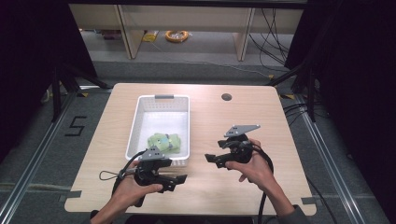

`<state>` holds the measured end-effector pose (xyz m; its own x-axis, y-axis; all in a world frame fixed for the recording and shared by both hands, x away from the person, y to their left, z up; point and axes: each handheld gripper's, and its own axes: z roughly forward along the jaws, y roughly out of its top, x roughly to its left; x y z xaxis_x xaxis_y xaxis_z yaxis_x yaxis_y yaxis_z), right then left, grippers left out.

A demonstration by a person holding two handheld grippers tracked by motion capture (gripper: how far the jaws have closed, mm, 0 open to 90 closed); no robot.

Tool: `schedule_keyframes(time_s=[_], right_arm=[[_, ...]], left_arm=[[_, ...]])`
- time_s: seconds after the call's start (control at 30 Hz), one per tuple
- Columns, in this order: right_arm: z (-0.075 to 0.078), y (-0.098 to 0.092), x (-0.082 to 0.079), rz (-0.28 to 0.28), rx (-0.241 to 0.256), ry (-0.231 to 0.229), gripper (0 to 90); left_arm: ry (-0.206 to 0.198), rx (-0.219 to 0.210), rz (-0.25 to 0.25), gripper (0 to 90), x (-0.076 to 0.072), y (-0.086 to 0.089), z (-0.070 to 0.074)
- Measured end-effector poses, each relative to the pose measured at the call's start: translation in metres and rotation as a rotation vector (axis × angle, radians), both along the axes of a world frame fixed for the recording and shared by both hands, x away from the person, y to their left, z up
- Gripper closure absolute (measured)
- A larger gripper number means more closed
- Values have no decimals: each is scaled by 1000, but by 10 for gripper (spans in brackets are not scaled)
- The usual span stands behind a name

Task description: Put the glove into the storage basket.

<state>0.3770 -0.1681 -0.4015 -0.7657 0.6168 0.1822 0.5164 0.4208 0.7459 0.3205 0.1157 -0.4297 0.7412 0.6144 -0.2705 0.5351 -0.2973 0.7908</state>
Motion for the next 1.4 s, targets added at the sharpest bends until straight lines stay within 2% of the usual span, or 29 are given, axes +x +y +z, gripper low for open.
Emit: schedule_keyframes(time_s=[0.13, 0.23, 0.27, 0.3, 0.33, 0.4, 0.5, 0.63, 0.67, 0.7, 0.73, 0.77, 0.8, 0.83, 0.87, 0.9, 0.93, 0.97, 1.0, 1.03, 1.07, 1.1, 1.17, 1.2, 1.23, 1.27, 1.3, 1.37, 1.4], right_arm=[[-5, -5, -12, -19, 16, 11, 231], [-13, -9, -18, -12, 35, -10, 224], [-15, -12, -20, -26, 23, -33, 225], [-16, -12, -23, -43, 26, -22, 224], [-19, -14, -24, -33, 9, -43, 223], [-27, -18, -30, -21, 36, -31, 225], [-33, -22, -38, -46, 24, -12, 225], [-40, -28, -42, -44, 16, -29, 223], [-44, -28, -45, -48, 27, -18, 223], [-47, -30, -45, -29, 21, -40, 223], [-52, -32, -50, -53, 16, -25, 221], [-55, -34, -50, -39, 23, -31, 219], [-57, -35, -54, -53, 21, -9, 216], [-60, -37, -54, -51, 16, -36, 215], [-60, -37, -54, -51, 16, -36, 215], [-65, -36, -59, -54, 40, -6, 215], [-65, -36, -59, -54, 40, -6, 215], [-67, -38, -59, -56, 23, -32, 215], [-71, -38, -62, -54, 24, -19, 215], [-75, -38, -67, -59, 20, 12, 213], [-77, -40, -67, -47, 3, -14, 212], [-78, -41, -70, -46, 4, -8, 212], [-79, -42, -71, -40, 3, -7, 211], [-80, -43, -74, -50, 9, -1, 208], [-83, -45, -75, -34, 11, -15, 207], [-84, -47, -79, -48, 11, -1, 206], [-85, -48, -80, -39, 5, -7, 203], [-86, -49, -82, -32, 6, -1, 197], [-87, -50, -85, -37, 0, -8, 195]], left_arm=[[-7, 21, -10, 174, -6, -1, -4], [1, 11, 1, 176, -11, -1, -9], [-4, 17, -1, 176, -12, -1, -9], [-13, 25, 3, 176, -13, -1, -10], [-19, 26, 3, 176, -15, 0, -11], [-41, 25, 10, 180, -19, 0, -16], [-50, 35, 7, 180, -21, 1, -21], [-49, 31, 8, 179, -26, 0, -27], [-59, 56, -11, 179, -27, 1, -29], [-51, 56, -8, 179, -30, 0, -33], [-66, 86, -24, 179, -33, 1, -37], [-73, 89, -35, 178, -35, 1, -39], [-73, 89, -35, 177, -35, 1, -39], [-65, 89, -28, 176, -37, 1, -43], [-74, 99, -36, 176, -39, 2, -45], [-85, 118, -44, 174, -40, 3, -50], [-85, 118, -44, 174, -40, 3, -50], [-81, 128, -35, 174, -40, 4, -53], [-84, 141, -47, 174, -39, 7, -56], [-59, 98, -13, 174, -41, 5, -59], [-56, 105, -15, 173, -42, 9, -62], [-54, 89, -3, 173, -43, 9, -64], [-61, 100, -7, 173, -44, 10, -65], [-53, 85, 2, 173, -45, 10, -66], [-52, 92, 0, 172, -45, 10, -67], [-32, 85, 15, 172, -48, 9, -70], [-46, 98, 6, 172, -48, 9, -71], [-45, 106, -9, 171, -49, 8, -72], [-29, 93, 4, 171, -51, 6, -72]])
